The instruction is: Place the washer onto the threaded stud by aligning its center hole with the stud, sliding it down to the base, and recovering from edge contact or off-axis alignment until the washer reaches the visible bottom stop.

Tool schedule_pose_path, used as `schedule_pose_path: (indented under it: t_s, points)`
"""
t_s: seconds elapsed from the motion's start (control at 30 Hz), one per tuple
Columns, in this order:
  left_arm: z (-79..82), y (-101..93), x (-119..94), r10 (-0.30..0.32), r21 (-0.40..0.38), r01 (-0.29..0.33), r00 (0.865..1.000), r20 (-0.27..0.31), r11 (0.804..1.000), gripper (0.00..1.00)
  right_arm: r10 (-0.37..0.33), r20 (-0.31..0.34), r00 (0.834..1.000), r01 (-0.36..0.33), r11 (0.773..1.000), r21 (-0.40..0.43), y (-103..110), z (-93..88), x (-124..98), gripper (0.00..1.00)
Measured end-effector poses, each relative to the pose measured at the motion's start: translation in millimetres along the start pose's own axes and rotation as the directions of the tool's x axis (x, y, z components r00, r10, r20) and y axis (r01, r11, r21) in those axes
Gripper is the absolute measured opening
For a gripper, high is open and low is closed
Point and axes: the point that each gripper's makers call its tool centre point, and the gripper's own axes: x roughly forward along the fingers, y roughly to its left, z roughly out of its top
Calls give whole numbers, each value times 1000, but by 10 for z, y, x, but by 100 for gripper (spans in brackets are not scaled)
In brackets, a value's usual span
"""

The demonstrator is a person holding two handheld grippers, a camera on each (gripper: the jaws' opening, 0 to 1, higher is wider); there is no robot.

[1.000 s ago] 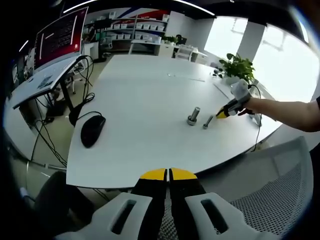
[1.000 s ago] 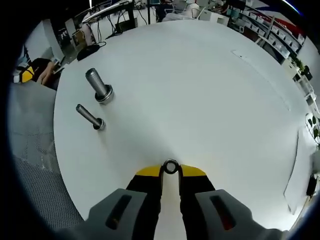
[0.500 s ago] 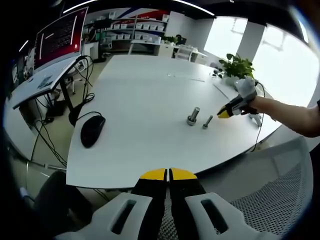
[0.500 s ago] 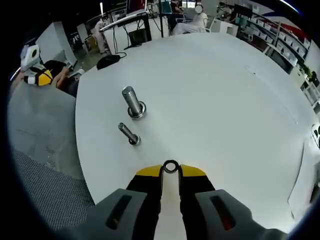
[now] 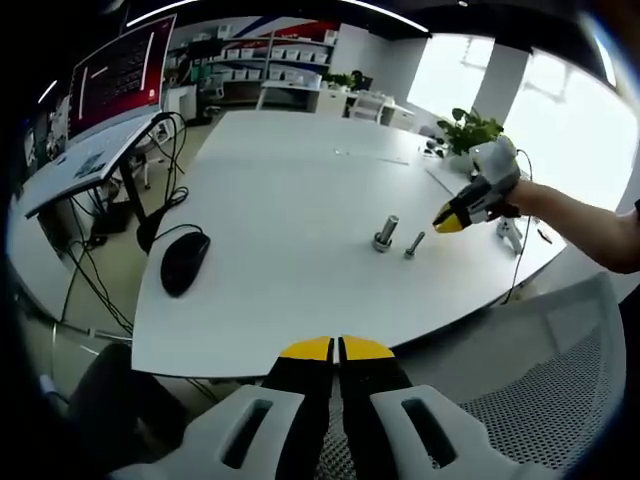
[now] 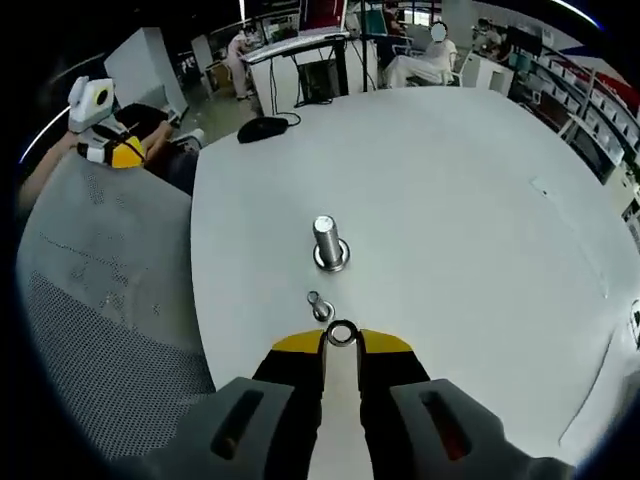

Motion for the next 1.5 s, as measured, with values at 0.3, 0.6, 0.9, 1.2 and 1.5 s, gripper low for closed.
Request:
schedule_pose_path:
  t_s: [0.3,0.6,0.9,1.2,1.5]
  points:
    - [7,-2,0,-2,-4,2,1000,4,1000,0,22,-41,999,-26,994,-105,115,118,48,14]
    - [5,-8,-1,-3,-3,3,1000,2,1000,0,20,-89,996,-35,984,-177,139,165,142,14]
    - [-3,-17,1,-9,-1,9,1000,-3,1000,0,22,-132,991,-50,976,-213,170,164,220,14]
    - [0,-17,0,-9,-2,9,1000,-1,1000,0,14,-179,984,-56,970,-235,146,87,279,14]
    - [3,-15,1,-11,-3,11,1000,0,1000,0,18,-224,974,-71,971,-229,139,-27,421,14]
